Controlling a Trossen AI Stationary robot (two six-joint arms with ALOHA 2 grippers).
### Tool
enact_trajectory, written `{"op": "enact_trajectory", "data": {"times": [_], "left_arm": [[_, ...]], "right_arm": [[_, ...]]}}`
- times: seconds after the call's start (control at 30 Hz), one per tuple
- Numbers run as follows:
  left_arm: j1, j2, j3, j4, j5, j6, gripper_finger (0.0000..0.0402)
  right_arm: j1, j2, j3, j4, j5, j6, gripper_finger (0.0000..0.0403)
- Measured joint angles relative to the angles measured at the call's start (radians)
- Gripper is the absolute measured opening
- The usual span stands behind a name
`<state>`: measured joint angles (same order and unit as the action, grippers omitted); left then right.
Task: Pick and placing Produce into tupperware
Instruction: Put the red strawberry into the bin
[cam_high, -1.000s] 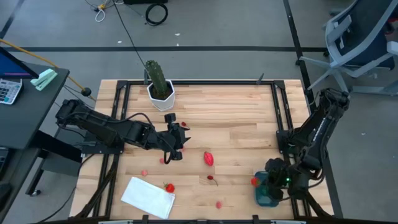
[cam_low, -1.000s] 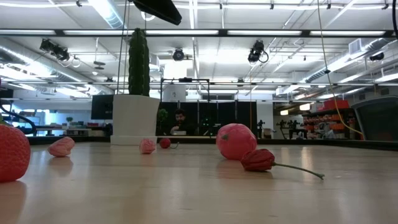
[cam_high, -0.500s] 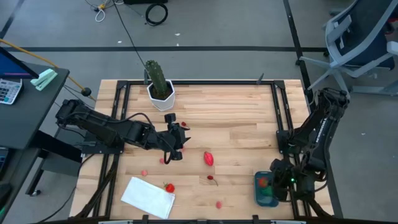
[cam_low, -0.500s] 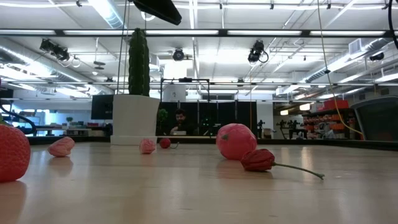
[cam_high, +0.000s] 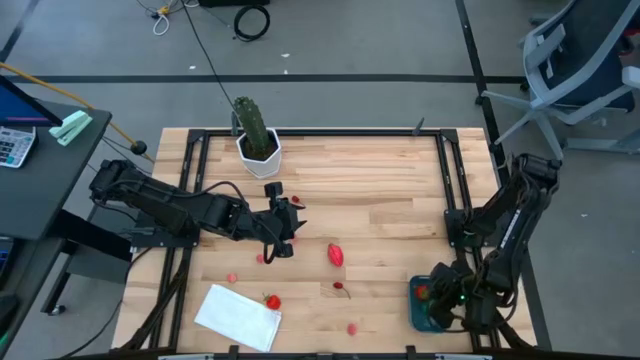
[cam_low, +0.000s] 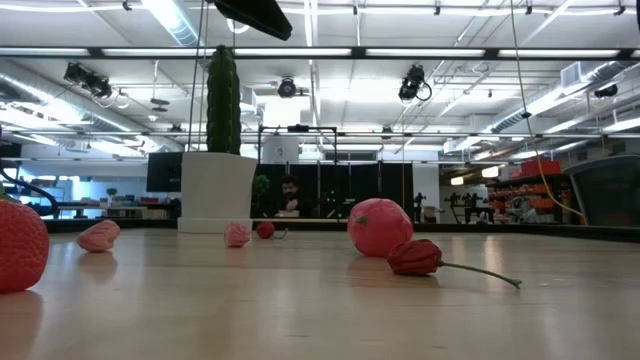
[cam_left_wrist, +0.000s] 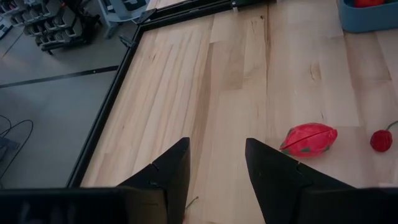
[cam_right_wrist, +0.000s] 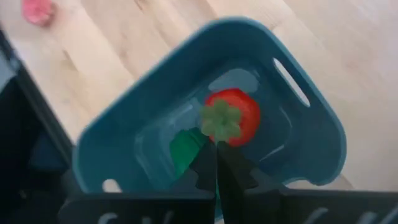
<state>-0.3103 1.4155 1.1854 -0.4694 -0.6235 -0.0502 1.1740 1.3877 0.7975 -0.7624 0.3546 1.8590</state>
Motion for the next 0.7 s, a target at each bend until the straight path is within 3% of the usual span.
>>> {"op": "enact_trajectory", "data": {"times": [0.3, 0.57, 0.7], "left_arm": [[0.0, 0.0, 0.0, 0.0, 0.0, -0.027, 0.0162], [0.0, 0.0, 0.0, 0.0, 0.0, -0.043, 0.0162], [0.0, 0.0, 0.0, 0.0, 0.0, -0.043, 0.0163]], "right_arm": [[0.0, 0.064, 0.0, 0.01, 0.005, -0.02, 0.0014], [-0.05, 0.06, 0.0, 0.015, 0.053, -0.004, 0.0064], [-0.088, 0.051, 0.0, 0.021, 0.001, -0.049, 0.0088]]}}
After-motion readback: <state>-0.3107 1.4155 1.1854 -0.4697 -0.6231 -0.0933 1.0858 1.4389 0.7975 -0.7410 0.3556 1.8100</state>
